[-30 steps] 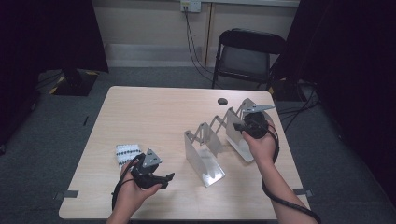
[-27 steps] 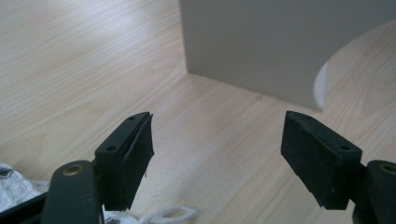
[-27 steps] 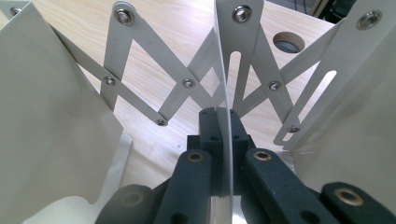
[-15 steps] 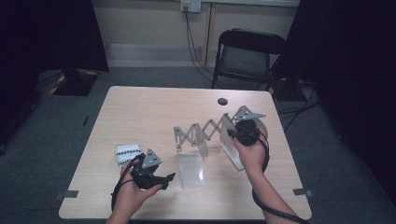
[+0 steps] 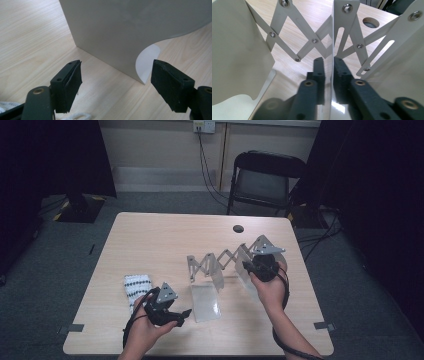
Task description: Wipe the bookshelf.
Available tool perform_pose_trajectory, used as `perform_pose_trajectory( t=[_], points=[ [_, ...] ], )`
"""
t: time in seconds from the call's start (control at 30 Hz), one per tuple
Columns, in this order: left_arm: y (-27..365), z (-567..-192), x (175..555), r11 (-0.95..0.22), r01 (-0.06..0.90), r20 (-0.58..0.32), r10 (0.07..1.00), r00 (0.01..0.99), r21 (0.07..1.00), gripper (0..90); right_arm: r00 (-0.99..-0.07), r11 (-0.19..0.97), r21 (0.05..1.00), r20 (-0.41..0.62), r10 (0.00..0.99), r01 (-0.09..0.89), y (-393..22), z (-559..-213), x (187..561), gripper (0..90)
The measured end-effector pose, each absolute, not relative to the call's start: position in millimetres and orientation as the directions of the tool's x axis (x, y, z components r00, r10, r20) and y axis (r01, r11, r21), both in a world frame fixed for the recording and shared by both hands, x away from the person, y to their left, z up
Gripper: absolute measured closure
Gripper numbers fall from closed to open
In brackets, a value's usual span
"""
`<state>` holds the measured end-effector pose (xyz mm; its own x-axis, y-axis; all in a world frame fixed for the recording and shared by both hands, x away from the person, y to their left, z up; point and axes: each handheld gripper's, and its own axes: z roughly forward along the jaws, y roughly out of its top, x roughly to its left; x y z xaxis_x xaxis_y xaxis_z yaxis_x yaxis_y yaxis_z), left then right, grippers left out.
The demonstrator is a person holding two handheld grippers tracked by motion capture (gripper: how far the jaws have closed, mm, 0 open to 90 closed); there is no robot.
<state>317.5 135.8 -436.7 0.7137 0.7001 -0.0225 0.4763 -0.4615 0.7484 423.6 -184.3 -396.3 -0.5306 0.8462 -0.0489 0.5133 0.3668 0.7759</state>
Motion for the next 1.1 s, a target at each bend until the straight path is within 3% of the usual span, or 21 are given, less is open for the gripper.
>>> perform_pose_trajectory(
  t=[0.17,0.37,1.1],
  points=[
    [131.9,-437.8,315.4,-0.458,0.482,-0.035,0.697,0.716,0.747,24.4,-0.544,0.373,0.773,-0.043,0.838,0.513,-192.1,-402.0,418.0,69.1],
    [127.7,-438.7,314.4,-0.467,0.474,-0.030,0.688,0.725,0.746,24.3,-0.556,0.383,0.771,-0.044,0.830,0.509,-203.0,-412.1,405.6,64.1],
    [120.6,-440.8,317.6,-0.451,0.492,-0.049,0.699,0.714,0.745,25.2,-0.519,0.376,0.761,-0.062,0.853,0.528,-248.7,-438.7,378.5,57.0]
  ],
)
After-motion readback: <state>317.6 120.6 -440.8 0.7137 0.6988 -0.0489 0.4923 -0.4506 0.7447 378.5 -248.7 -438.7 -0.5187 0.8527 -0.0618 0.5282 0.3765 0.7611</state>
